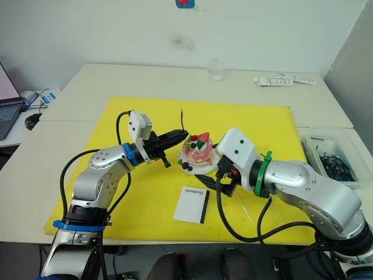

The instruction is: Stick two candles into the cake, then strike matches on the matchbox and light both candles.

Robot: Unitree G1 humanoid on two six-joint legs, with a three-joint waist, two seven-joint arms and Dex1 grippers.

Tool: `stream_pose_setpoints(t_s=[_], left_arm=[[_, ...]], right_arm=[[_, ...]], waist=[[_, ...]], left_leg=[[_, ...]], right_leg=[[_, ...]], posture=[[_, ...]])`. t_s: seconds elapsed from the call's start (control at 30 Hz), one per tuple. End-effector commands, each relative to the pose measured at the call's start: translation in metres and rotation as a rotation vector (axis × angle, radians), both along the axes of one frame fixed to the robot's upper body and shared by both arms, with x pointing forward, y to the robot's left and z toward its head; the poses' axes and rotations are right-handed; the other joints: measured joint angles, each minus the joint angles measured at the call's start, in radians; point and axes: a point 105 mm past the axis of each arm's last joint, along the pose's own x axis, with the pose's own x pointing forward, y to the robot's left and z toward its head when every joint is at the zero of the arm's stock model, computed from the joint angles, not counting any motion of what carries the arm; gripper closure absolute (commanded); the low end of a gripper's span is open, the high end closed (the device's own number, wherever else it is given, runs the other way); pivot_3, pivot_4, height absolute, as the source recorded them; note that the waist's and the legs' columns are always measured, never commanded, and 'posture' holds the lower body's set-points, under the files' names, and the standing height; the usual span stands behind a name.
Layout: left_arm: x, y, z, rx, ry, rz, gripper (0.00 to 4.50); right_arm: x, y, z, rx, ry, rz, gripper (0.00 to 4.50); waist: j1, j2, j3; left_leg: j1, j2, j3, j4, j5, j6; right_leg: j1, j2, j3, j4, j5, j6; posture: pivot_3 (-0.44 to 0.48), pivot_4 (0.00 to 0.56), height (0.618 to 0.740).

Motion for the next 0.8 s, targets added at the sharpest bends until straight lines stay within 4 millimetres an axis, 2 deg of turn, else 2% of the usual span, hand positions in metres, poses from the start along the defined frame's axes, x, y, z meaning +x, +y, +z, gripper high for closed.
stream_pose_setpoints(t_s=[0.03,0.33,0.8], left_arm=[[0.000,0.003,0.012,0.008,-0.058,0.000,4.50],[-0.002,-0.002,0.001,0.043,-0.074,-0.015,4.50],[-0.003,0.001,-0.037,0.119,-0.055,-0.017,4.50]], right_arm=[[-0.002,-0.001,0.009,0.010,-0.050,0.001,0.02],[-0.003,0.000,0.010,0.013,-0.053,0.004,0.02],[-0.003,0.001,0.008,0.015,-0.046,0.004,0.02]], waist=[[0.000,0.000,0.000],[0.000,0.000,0.000],[0.000,0.000,0.000]], left_leg=[[0.000,0.000,0.000,0.000,0.000,0.000],[0.000,0.000,0.000,0.000,0.000,0.000],[0.000,0.000,0.000,0.000,0.000,0.000]], right_leg=[[0.000,0.000,0.000,0.000,0.000,0.000],[0.000,0.000,0.000,0.000,0.000,0.000],[0.000,0.000,0.000,0.000,0.000,0.000]], posture=[[0.000,0.150,0.740],[0.000,0.150,0.740],[0.000,0.150,0.740]])
